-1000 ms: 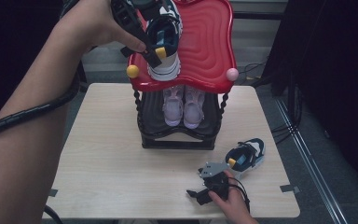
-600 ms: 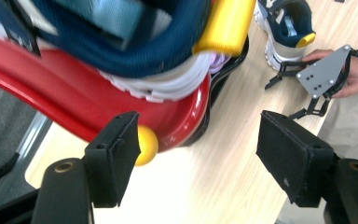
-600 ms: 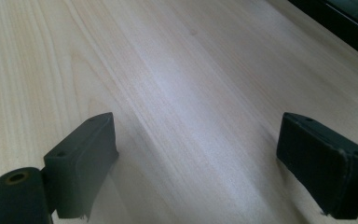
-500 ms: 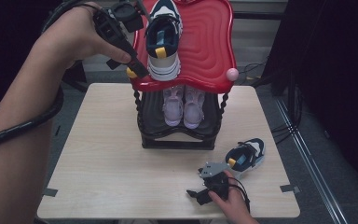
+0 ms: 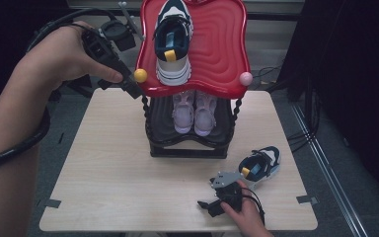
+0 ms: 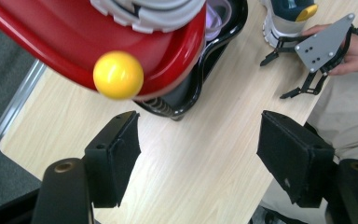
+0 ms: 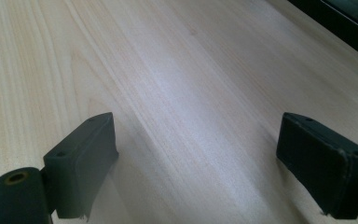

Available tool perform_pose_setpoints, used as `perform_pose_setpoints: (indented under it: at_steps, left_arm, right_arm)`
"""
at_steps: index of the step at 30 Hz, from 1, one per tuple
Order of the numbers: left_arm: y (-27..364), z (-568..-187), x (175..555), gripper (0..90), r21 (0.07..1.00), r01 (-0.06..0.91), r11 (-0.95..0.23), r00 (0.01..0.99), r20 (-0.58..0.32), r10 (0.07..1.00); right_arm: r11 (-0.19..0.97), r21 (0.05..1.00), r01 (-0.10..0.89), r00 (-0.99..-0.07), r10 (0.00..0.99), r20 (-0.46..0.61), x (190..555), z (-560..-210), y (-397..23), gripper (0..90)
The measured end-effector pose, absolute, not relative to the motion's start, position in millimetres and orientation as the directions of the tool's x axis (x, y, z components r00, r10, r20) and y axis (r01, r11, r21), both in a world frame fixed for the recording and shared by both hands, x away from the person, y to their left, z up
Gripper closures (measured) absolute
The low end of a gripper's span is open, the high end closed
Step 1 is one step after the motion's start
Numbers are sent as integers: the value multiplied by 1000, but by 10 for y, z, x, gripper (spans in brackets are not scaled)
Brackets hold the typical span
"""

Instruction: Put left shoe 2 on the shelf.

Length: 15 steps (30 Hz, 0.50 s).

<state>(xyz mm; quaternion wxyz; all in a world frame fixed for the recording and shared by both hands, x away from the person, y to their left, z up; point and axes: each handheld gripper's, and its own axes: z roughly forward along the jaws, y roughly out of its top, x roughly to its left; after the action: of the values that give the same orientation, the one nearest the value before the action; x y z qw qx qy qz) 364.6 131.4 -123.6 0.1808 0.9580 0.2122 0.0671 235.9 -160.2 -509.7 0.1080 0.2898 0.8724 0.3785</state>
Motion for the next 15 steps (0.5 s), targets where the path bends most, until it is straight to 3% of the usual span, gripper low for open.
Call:
perform_pose_setpoints:
  at_steps: [15]
  left_arm:
    - [1452, -1454, 3543, 288, 346, 395, -851, 902, 34, 431]
  right_arm:
    - [546, 723, 424, -809, 588, 31, 2358, -5097, -1602, 114]
